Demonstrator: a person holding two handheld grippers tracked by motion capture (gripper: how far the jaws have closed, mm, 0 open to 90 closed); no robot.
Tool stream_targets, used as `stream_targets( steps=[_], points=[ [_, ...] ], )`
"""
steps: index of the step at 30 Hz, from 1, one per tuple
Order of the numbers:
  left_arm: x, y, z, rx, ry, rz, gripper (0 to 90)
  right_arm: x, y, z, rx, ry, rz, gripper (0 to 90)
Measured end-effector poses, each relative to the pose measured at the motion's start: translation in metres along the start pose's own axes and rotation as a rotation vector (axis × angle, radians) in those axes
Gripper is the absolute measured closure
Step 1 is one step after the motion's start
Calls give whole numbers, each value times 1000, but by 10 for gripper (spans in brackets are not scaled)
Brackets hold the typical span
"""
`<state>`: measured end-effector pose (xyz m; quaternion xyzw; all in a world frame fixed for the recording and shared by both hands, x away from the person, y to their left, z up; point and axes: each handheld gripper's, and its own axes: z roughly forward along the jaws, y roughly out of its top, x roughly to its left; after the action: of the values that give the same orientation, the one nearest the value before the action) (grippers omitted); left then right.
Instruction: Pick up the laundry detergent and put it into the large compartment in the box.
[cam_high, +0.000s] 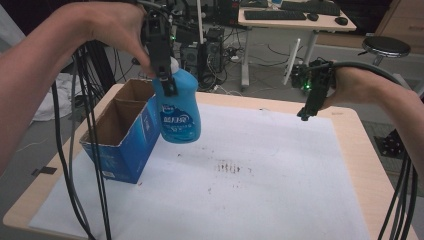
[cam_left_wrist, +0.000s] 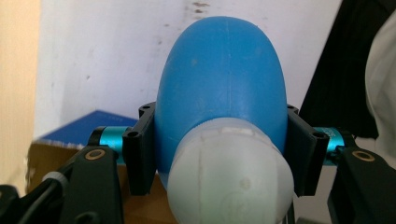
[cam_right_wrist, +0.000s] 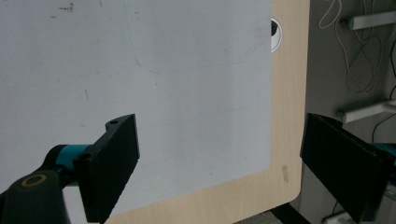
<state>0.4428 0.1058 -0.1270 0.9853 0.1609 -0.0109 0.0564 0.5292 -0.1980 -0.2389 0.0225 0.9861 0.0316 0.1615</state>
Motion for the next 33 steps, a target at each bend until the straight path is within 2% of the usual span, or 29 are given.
stream_targets(
  steps=[1, 2, 3, 10, 11, 15, 17, 19, 20, 21, 24, 25, 26, 28, 31, 33],
  points=[
    [3, -5, -3, -6, 6, -44, 381, 0, 0, 0, 2, 0, -1, 110],
    [3, -5, -3, -6, 6, -44, 381, 0, 0, 0, 2, 0, -1, 110],
    [7, -11, -8, -9, 23, -99, 381, 0, -1, 0, 2, 1, 4, 110],
    [19, -31, -18, -7, 42, -302, 382, 2, 0, 1, -4, 0, 0, 110],
    [20, -36, -19, -12, 42, -342, 382, 2, 0, 1, -4, 0, 1, 109],
    [25, -48, -24, -16, 48, -409, 382, 1, 1, 1, -6, 0, -1, 109],
    [27, -55, -30, -20, 59, -456, 382, 1, 1, 1, -9, 0, 0, 109],
    [27, -60, -33, -17, 72, -483, 382, 0, 2, 2, -10, -1, -2, 110],
    [27, -60, -33, -17, 72, -483, 382, 0, 2, 2, -10, -1, -2, 110],
    [28, -66, -37, -22, 84, -507, 382, 1, 2, 2, -7, 0, 1, 110],
    [30, -73, -39, -24, 87, -522, 382, 0, 4, 3, -8, 4, -7, 110],
    [33, -83, -40, -16, 91, -561, 382, 0, 6, 4, -8, 6, -8, 110],
    [33, -83, -40, -16, 91, -561, 382, 0, 6, 4, -8, 6, -8, 110],
    [35, -93, -41, 1, 111, -592, 382, 0, 8, 4, -13, 6, -7, 110],
    [36, -98, -42, 16, 123, -595, 382, 0, 9, 5, -14, 10, -11, 109],
    [37, -106, -44, 27, 134, -615, 382, 0, 9, 5, -14, 9, -6, 110]
  ],
)
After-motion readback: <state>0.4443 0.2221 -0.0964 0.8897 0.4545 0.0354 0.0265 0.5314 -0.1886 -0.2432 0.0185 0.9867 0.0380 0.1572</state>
